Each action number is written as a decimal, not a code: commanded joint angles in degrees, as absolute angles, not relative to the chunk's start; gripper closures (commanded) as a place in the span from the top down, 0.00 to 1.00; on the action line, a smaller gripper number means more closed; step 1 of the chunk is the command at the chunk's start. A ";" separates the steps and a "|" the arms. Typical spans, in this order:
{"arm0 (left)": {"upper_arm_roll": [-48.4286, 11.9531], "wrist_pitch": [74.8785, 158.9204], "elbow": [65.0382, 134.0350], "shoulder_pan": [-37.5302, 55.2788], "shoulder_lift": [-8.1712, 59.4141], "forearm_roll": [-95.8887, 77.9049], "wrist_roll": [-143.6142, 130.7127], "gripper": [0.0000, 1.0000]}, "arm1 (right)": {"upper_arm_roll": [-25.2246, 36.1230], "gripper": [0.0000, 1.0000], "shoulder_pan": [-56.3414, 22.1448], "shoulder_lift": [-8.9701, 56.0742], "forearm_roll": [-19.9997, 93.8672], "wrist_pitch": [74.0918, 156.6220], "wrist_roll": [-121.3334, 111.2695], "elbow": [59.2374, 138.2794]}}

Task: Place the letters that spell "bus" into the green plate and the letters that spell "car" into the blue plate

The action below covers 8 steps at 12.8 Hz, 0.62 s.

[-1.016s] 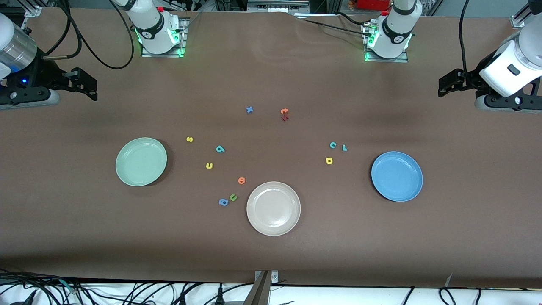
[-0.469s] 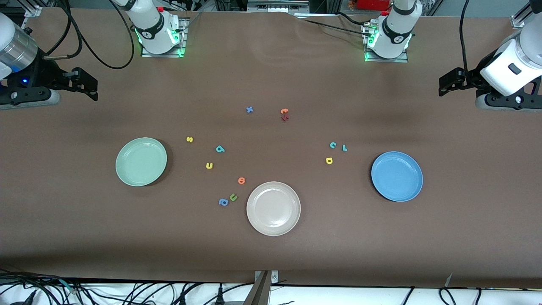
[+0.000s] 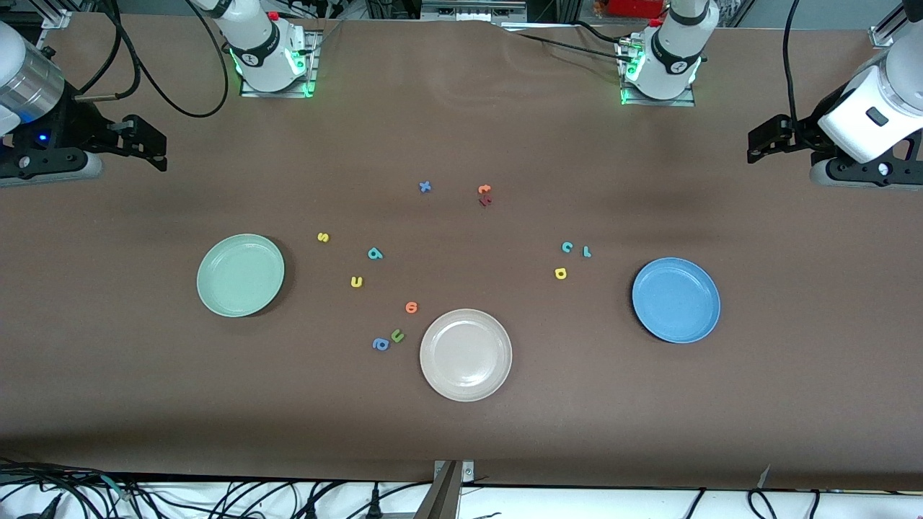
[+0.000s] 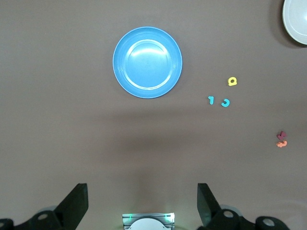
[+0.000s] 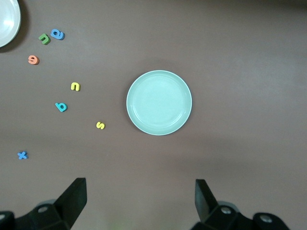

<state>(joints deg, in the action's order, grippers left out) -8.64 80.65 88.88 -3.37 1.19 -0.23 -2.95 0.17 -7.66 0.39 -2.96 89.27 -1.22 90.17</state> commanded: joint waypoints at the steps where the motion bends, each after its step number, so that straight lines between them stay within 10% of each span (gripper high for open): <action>1: -9.23 79.19 87.89 -3.60 0.97 0.88 -1.67 1.00 | 0.09 1.00 -7.65 0.62 -2.20 88.59 -1.76 89.30; 8: -9.76 78.84 87.80 -3.78 1.05 0.79 -1.85 1.00 | 0.17 1.00 -7.65 0.62 -2.20 88.59 -1.76 89.30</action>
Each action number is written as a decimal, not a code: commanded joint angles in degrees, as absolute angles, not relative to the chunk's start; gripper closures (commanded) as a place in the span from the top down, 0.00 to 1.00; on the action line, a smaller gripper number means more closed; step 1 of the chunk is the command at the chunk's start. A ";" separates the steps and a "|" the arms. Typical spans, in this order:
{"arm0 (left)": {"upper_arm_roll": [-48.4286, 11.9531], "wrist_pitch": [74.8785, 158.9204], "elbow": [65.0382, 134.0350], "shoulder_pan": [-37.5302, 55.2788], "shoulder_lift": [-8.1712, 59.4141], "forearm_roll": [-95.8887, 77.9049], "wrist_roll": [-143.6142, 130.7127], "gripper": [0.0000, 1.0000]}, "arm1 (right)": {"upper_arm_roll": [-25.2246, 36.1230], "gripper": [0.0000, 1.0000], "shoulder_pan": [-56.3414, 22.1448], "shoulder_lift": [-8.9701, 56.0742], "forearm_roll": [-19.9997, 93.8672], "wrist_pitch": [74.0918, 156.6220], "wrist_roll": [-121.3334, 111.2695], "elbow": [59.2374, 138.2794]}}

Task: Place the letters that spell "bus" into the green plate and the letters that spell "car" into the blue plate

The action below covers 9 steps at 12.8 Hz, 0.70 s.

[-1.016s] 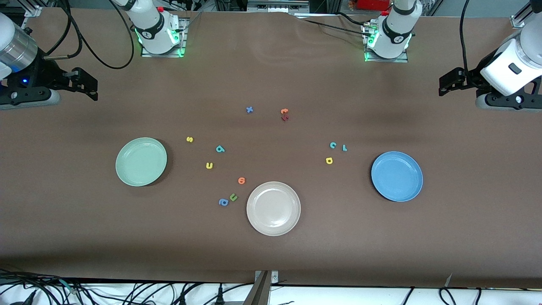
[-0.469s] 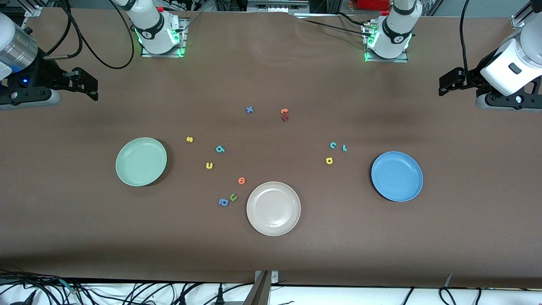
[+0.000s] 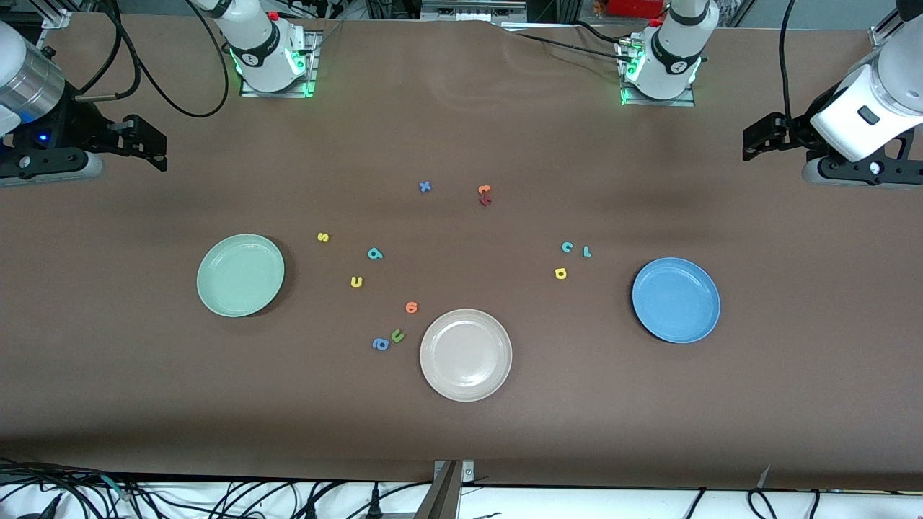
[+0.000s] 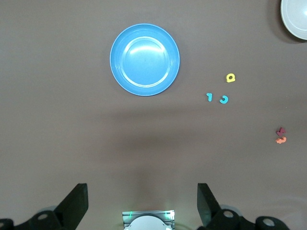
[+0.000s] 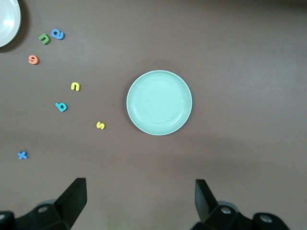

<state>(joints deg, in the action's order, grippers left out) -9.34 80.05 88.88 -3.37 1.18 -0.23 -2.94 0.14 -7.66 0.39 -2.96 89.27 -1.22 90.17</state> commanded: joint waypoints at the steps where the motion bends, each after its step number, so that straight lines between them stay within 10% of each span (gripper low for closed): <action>1: -9.76 78.84 87.80 -3.78 1.05 0.79 -1.76 1.00 | 0.09 1.00 -7.65 0.62 -2.20 88.68 -1.76 89.30; 9: -9.49 78.40 87.89 -3.78 1.05 0.79 -1.67 1.00 | 0.09 1.00 -7.73 0.62 -2.20 88.59 -1.76 89.30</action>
<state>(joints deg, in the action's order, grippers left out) -9.20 79.72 88.88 -3.42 1.18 -0.23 -2.94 0.08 -7.67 0.39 -2.96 89.27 -1.22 90.17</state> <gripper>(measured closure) 0.000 0.000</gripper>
